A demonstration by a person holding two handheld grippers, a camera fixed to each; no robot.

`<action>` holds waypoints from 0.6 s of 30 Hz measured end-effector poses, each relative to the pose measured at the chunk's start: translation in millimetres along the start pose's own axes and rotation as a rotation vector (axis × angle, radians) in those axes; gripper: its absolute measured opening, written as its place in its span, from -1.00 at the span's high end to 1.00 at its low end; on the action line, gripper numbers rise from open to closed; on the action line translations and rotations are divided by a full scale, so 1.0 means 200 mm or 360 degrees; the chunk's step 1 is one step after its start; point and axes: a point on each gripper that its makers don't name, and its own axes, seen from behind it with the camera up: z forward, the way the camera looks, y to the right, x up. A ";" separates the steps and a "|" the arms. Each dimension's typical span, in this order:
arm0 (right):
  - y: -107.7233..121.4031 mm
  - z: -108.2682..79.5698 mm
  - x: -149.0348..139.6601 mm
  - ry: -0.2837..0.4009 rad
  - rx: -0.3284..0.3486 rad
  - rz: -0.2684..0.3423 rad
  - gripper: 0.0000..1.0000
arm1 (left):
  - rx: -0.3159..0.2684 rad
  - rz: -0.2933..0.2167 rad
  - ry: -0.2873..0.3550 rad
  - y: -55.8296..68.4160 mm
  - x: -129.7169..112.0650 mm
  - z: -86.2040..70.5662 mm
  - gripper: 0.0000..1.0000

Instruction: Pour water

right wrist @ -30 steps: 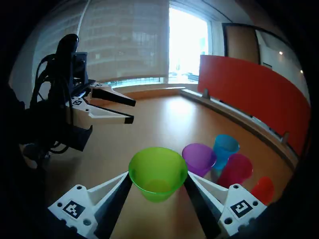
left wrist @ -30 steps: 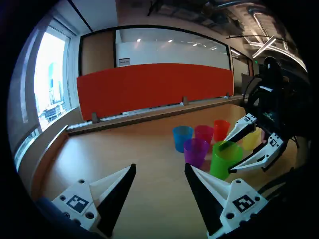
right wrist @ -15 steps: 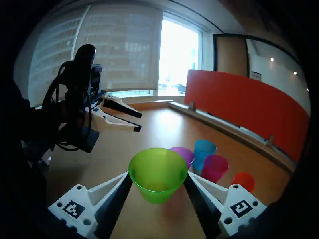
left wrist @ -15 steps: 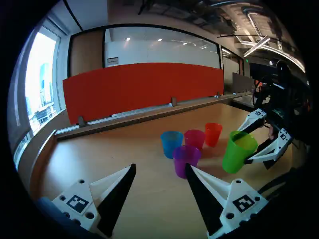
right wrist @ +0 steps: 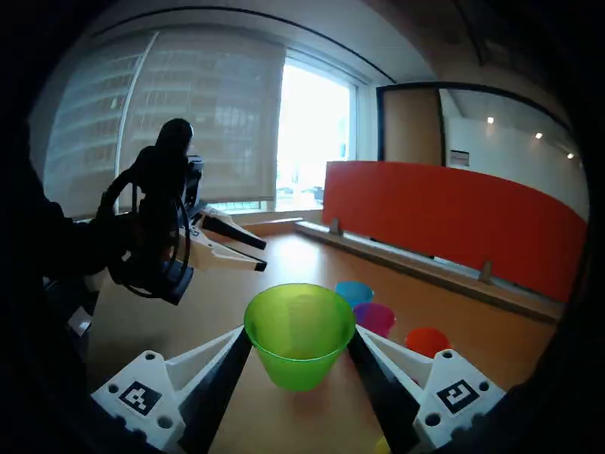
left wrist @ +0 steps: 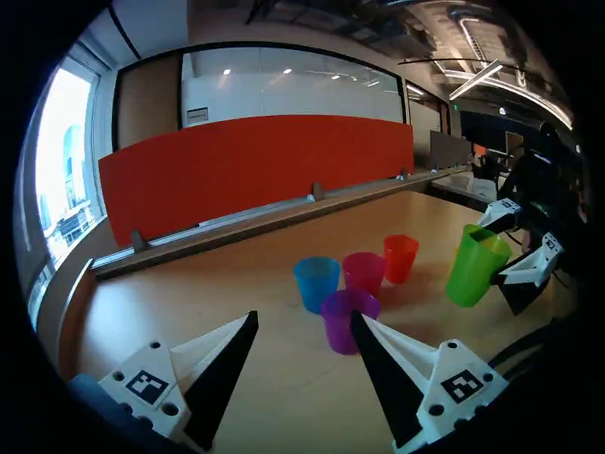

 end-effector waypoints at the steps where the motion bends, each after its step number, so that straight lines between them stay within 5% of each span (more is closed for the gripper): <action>1: 0.01 -0.01 0.00 0.0009 -0.0012 0.0006 -0.81 | -0.0010 0.0004 -0.0002 0.00 0.01 0.01 -0.80; 18: 0.18 -0.20 -0.06 0.0013 -0.0164 0.0090 -0.81 | -0.0173 0.0101 -0.0133 0.04 0.03 0.29 -0.80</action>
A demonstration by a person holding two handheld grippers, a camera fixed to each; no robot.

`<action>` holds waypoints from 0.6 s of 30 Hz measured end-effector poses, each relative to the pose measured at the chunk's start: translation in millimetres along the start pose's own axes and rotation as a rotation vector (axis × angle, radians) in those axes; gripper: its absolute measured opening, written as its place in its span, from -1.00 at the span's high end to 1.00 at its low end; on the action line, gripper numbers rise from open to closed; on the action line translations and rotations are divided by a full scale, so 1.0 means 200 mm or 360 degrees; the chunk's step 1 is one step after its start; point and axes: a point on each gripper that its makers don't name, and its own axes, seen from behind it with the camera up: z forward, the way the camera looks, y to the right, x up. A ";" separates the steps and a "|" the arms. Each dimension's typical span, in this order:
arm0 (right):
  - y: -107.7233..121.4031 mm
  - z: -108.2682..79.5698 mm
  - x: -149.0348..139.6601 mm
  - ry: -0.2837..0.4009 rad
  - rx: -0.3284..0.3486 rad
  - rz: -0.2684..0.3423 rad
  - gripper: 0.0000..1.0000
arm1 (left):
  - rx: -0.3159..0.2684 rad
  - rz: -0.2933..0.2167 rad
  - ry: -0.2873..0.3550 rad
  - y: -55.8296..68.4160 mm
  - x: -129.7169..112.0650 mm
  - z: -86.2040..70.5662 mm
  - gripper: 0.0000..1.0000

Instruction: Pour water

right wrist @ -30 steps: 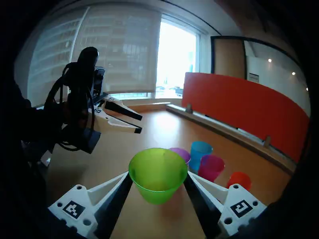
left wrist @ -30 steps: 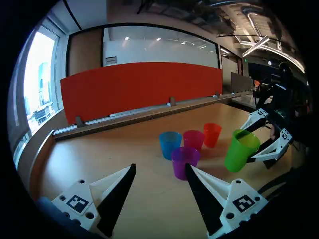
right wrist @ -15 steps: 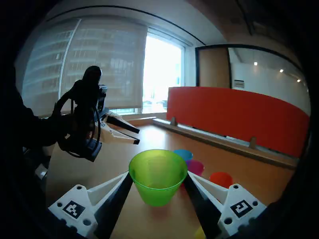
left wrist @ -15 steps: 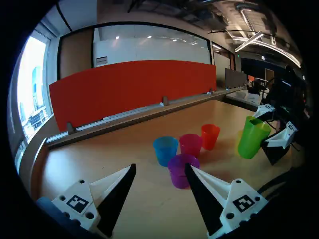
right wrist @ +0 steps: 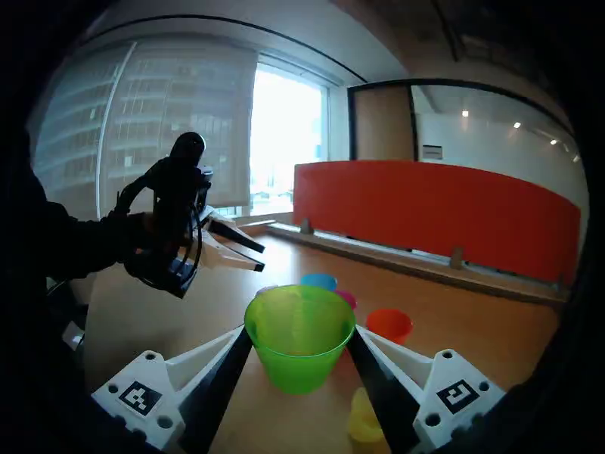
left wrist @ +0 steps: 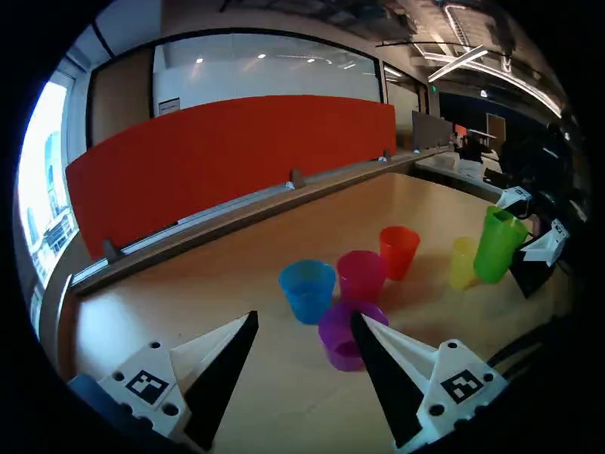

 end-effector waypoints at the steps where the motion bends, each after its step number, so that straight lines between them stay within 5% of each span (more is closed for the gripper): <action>1: 0.01 -0.01 0.00 -0.0001 -0.0006 0.0001 -0.81 | -0.0011 0.0009 -0.0010 0.00 0.00 0.02 -0.80; 18: 0.16 -0.16 -0.09 -0.0038 -0.0119 0.0048 -0.81 | -0.0152 0.0097 -0.0165 0.02 0.02 0.29 -0.80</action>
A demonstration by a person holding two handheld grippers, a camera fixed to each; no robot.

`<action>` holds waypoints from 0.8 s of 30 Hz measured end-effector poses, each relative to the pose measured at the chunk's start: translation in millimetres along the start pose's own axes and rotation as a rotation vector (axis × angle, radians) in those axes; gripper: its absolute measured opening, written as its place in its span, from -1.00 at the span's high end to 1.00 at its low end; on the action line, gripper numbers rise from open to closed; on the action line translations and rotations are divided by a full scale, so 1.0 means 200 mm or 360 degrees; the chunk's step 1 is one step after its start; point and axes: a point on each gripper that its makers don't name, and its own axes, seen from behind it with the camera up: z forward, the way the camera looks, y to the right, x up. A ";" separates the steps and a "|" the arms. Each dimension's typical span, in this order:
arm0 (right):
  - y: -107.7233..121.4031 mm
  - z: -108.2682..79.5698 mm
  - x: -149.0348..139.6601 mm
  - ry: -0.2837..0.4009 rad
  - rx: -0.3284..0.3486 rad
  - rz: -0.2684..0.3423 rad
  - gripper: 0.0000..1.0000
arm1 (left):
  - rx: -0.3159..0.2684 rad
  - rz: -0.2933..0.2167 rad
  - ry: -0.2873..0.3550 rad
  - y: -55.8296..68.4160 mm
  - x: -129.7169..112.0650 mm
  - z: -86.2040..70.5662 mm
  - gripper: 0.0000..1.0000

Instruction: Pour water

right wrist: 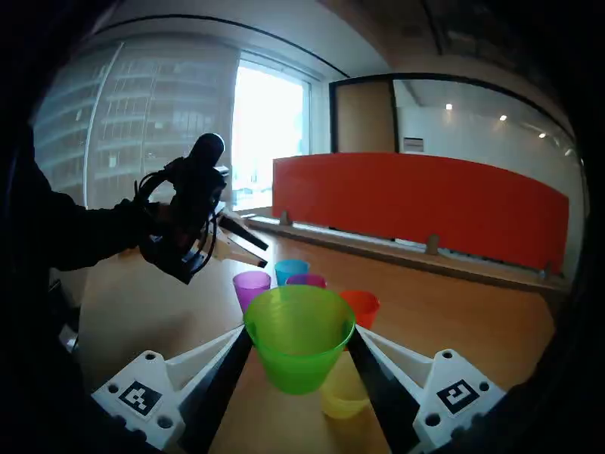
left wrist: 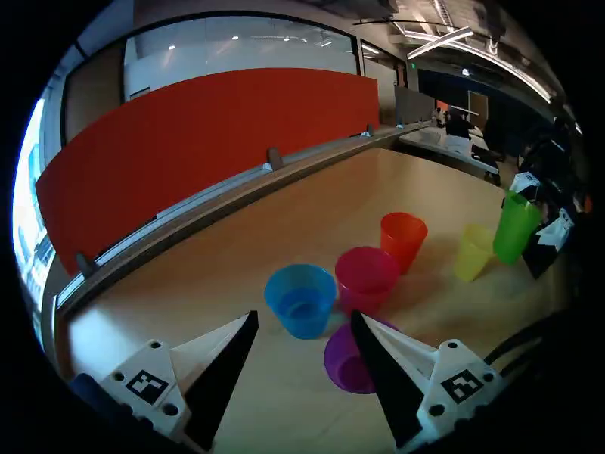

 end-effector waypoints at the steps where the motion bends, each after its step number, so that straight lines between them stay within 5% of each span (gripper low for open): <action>1: 0.01 0.00 0.00 0.0001 -0.0004 0.0005 -0.81 | -0.0004 0.0003 -0.0007 0.00 0.00 0.01 -0.80; 24: 0.08 -0.05 -0.05 -0.0012 -0.0035 0.0050 -0.81 | -0.0105 0.0002 -0.0152 -0.04 -0.01 0.22 -0.80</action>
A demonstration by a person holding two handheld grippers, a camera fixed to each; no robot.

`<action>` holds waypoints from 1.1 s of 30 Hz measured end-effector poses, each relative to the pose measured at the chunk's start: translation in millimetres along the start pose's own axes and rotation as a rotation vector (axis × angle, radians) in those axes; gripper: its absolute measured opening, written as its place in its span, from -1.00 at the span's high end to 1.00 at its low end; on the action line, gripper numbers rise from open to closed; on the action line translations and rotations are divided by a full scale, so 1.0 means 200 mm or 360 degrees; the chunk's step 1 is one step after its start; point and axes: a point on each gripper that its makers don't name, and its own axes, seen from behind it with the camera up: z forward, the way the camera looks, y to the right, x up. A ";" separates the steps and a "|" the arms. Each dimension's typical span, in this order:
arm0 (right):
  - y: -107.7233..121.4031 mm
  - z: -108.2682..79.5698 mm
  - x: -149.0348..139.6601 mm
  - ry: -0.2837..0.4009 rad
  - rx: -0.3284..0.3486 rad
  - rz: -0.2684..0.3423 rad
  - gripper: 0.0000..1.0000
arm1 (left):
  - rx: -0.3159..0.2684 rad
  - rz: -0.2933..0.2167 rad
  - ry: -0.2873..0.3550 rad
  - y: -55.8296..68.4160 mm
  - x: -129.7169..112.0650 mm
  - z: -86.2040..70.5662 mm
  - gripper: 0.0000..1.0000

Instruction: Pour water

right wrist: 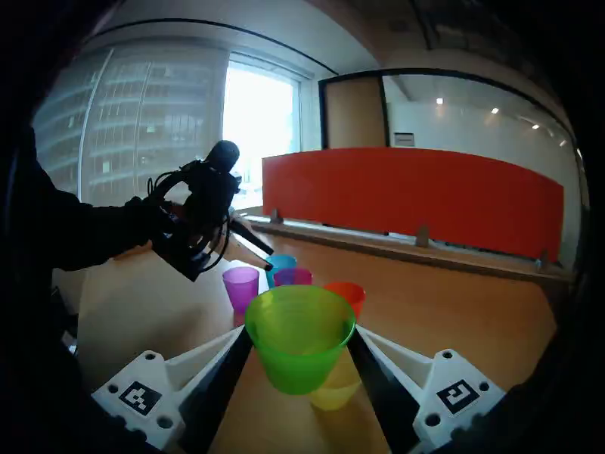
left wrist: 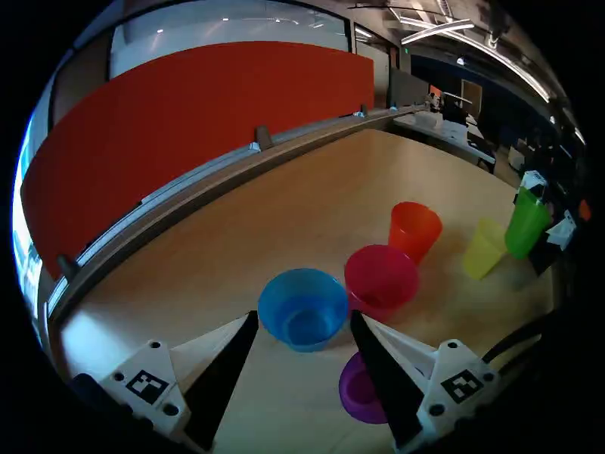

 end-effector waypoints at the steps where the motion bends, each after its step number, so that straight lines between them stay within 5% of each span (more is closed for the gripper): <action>1: 0.00 0.00 0.00 -0.0001 0.0001 0.0000 -0.81 | 0.0002 0.0001 -0.0002 0.00 0.00 0.00 -0.80; 18: 0.01 0.02 0.00 -0.0018 0.0007 -0.0009 -0.81 | -0.0052 0.0051 -0.0109 0.00 -0.04 0.09 -0.80; 33: 0.03 0.01 -0.02 -0.0019 0.0001 0.0005 -0.82 | -0.0054 0.0066 -0.0098 -0.01 -0.03 0.14 -0.81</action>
